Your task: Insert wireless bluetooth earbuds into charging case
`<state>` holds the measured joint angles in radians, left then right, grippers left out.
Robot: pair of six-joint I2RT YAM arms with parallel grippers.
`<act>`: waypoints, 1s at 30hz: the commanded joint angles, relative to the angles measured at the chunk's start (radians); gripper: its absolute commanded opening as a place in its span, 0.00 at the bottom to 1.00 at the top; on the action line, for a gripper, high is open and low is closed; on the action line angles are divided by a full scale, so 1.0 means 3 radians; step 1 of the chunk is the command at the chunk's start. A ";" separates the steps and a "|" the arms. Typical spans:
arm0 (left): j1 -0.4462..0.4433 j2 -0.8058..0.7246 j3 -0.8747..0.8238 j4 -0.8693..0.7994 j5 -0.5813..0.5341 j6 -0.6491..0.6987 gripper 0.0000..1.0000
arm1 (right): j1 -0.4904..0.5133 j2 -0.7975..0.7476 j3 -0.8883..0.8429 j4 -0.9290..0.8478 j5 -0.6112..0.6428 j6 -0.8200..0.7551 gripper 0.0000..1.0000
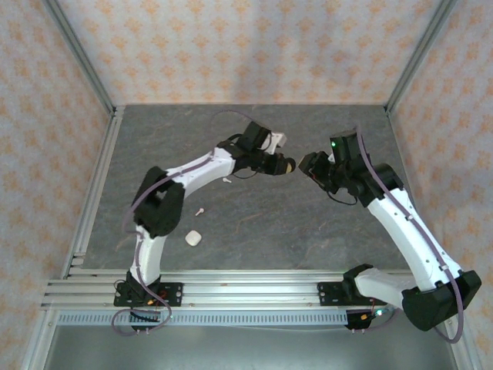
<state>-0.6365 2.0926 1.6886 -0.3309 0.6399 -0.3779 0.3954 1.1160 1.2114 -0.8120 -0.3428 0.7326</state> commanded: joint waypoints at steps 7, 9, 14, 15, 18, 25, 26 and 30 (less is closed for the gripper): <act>-0.0219 0.0641 0.0740 -0.0684 -0.0129 -0.0064 0.09 | -0.0046 -0.0105 -0.0080 -0.0095 0.0211 -0.0019 0.46; -0.0222 0.0651 0.0778 -0.0764 -0.0145 -0.0017 0.16 | -0.0045 -0.0101 -0.0094 -0.0080 0.0213 -0.0005 0.46; -0.0224 0.0561 0.0781 -0.1000 -0.0283 0.0163 0.30 | -0.0046 -0.0066 -0.0111 -0.0013 0.0174 0.0027 0.46; -0.0221 0.0535 0.0778 -0.1046 -0.0310 0.0192 0.32 | -0.0049 -0.0050 -0.0106 0.0000 0.0158 0.0029 0.46; -0.0219 0.0435 0.0762 -0.1166 -0.0429 0.0284 0.39 | -0.0048 0.0018 -0.0081 0.0024 0.0111 0.0023 0.46; -0.0136 -0.0163 0.0421 -0.1255 -0.0905 0.0477 0.53 | -0.0050 0.0409 0.0182 -0.0128 -0.0137 -0.0247 0.46; -0.0110 -0.0269 0.0331 -0.1259 -0.0974 0.0474 0.54 | -0.0048 0.0465 0.0217 -0.0141 -0.0166 -0.0278 0.46; 0.0097 -0.0929 -0.0281 -0.1232 -0.1374 0.0249 0.55 | -0.0001 0.0720 0.0384 -0.0154 -0.0270 -0.0388 0.46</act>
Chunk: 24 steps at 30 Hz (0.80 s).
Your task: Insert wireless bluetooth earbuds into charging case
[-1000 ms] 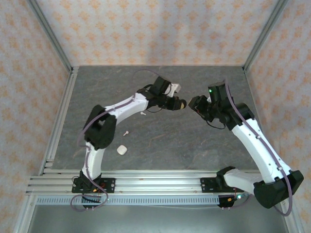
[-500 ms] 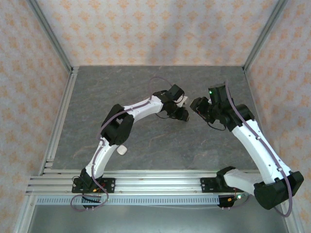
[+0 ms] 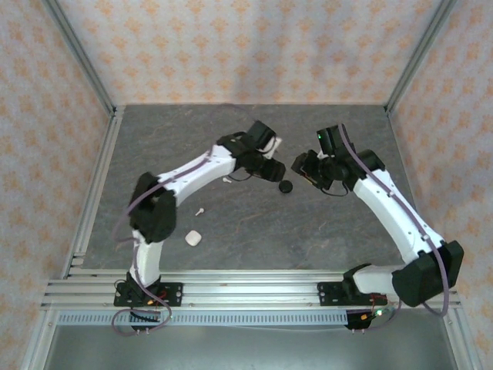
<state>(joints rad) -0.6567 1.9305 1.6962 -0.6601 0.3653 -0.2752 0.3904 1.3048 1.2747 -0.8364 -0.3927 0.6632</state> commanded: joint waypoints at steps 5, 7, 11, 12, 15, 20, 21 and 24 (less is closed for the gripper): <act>0.0448 -0.1369 -0.1365 -0.0143 -0.0934 -0.0548 0.56 | 0.0269 0.0498 0.0393 -0.0104 -0.0130 -0.0296 0.47; 0.0551 -0.1773 -0.1755 -0.0278 -0.1125 -0.0803 0.57 | 0.0411 0.0685 0.0479 -0.0093 -0.0141 -0.0350 0.47; 0.0742 -0.2397 -0.2380 -0.0579 -0.1186 -0.1441 0.59 | 0.0746 0.1119 0.0740 -0.0160 -0.0144 -0.0528 0.47; 0.0768 -0.2527 -0.2517 -0.0653 -0.1162 -0.1634 0.59 | 0.0813 0.1230 0.0823 -0.0200 -0.0160 -0.0560 0.47; 0.0773 -0.2811 -0.2893 -0.0877 -0.1044 -0.2241 0.59 | 0.0916 0.1473 0.0960 -0.0208 -0.0256 -0.0535 0.47; 0.0769 -0.3103 -0.3541 -0.0571 -0.0572 -0.2961 0.59 | 0.0933 0.1517 0.0886 -0.0052 -0.0327 -0.0439 0.47; 0.0769 -0.3121 -0.3601 -0.0522 -0.0544 -0.3027 0.59 | 0.0933 0.1519 0.0885 -0.0065 -0.0328 -0.0462 0.47; 0.0772 -0.3052 -0.3620 -0.0491 -0.0543 -0.3080 0.59 | 0.0933 0.1518 0.0885 -0.0161 -0.0284 -0.0548 0.47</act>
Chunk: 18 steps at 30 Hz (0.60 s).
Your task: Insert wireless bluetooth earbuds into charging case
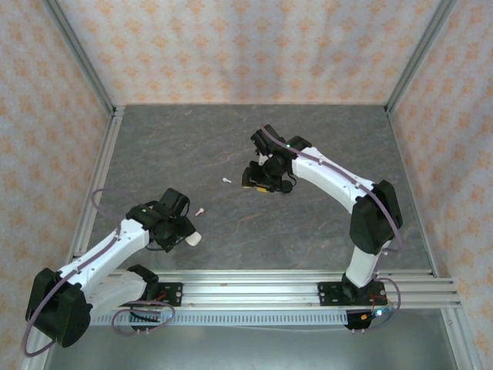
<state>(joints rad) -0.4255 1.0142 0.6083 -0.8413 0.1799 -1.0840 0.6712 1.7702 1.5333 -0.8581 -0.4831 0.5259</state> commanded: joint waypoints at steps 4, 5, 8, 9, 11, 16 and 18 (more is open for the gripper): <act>0.0000 0.0259 0.0046 0.0270 0.0158 -0.0421 0.59 | -0.0008 -0.0071 -0.0037 -0.0132 0.0059 -0.0142 0.48; -0.0002 0.0345 0.0060 0.0324 0.0181 -0.0416 0.59 | -0.0008 -0.0086 -0.0061 -0.0128 0.0067 -0.0148 0.48; -0.0014 0.0591 0.0136 0.0391 0.0206 -0.0386 0.59 | -0.0020 -0.0124 -0.0125 -0.0110 0.0075 -0.0150 0.48; -0.0019 0.0658 0.0162 0.0399 0.0208 -0.0372 0.59 | -0.0027 -0.0140 -0.0147 -0.0102 0.0073 -0.0149 0.48; -0.0039 0.0754 0.0189 0.0411 0.0211 -0.0360 0.59 | -0.0044 -0.0160 -0.0192 -0.0086 0.0069 -0.0149 0.48; -0.0083 0.0869 0.0130 0.0509 0.0195 -0.0310 0.57 | -0.0121 -0.0212 -0.0291 -0.0013 0.0021 -0.0116 0.48; -0.0086 0.0928 0.0110 0.0567 0.0199 -0.0213 0.56 | -0.0162 -0.0243 -0.0370 0.0088 -0.0052 -0.0052 0.48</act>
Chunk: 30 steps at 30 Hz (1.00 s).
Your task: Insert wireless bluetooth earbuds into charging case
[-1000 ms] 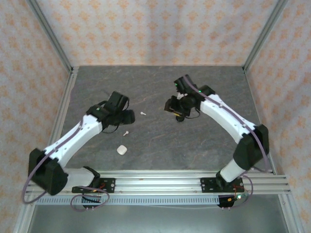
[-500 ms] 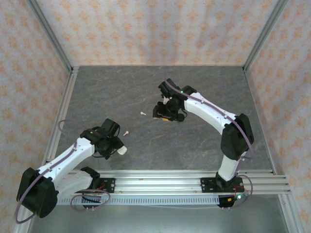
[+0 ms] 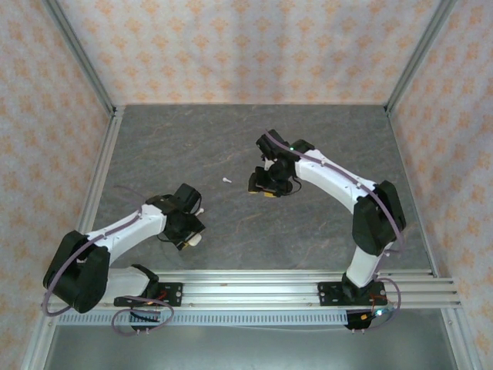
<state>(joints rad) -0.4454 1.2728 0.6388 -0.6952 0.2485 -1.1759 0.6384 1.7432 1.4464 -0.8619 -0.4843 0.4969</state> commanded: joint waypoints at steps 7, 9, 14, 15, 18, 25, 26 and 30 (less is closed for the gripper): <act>-0.0024 0.0229 -0.0013 0.0113 -0.0052 0.0487 0.48 | -0.0144 -0.0264 -0.0272 0.0302 -0.0170 0.0193 0.48; -0.0023 0.0288 0.0032 0.0038 -0.0073 0.0646 0.45 | -0.0171 -0.0277 -0.0271 0.0299 -0.0207 0.0169 0.48; -0.0073 0.0297 0.0264 -0.0275 -0.0282 0.1024 0.38 | -0.0317 -0.0311 -0.0232 0.0217 -0.0310 0.0047 0.49; -0.0086 0.0273 0.0318 -0.0324 -0.0326 0.1088 0.37 | -0.0353 -0.0323 -0.0204 0.0176 -0.0291 0.0006 0.49; -0.0122 0.0167 0.0499 -0.0445 -0.0421 0.1322 0.36 | -0.0492 -0.0374 -0.0144 0.0085 -0.0324 -0.0122 0.49; -0.0284 -0.0163 0.0880 -0.0238 -0.0322 0.2060 0.30 | -0.0674 -0.0379 0.0094 -0.0118 -0.0811 -0.0483 0.49; -0.0314 -0.0201 0.0931 -0.0189 -0.0253 0.2204 0.30 | -0.0675 -0.0366 0.0143 -0.0164 -0.0898 -0.0532 0.50; -0.0336 -0.0312 0.1062 -0.0012 0.0094 0.2630 0.30 | -0.0668 -0.0278 0.0293 -0.0271 -0.1281 -0.0620 0.51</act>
<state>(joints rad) -0.5381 1.2045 0.9230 -0.7403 0.2134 -0.5419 0.4332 1.6558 1.4899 -0.8848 -0.7513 0.3668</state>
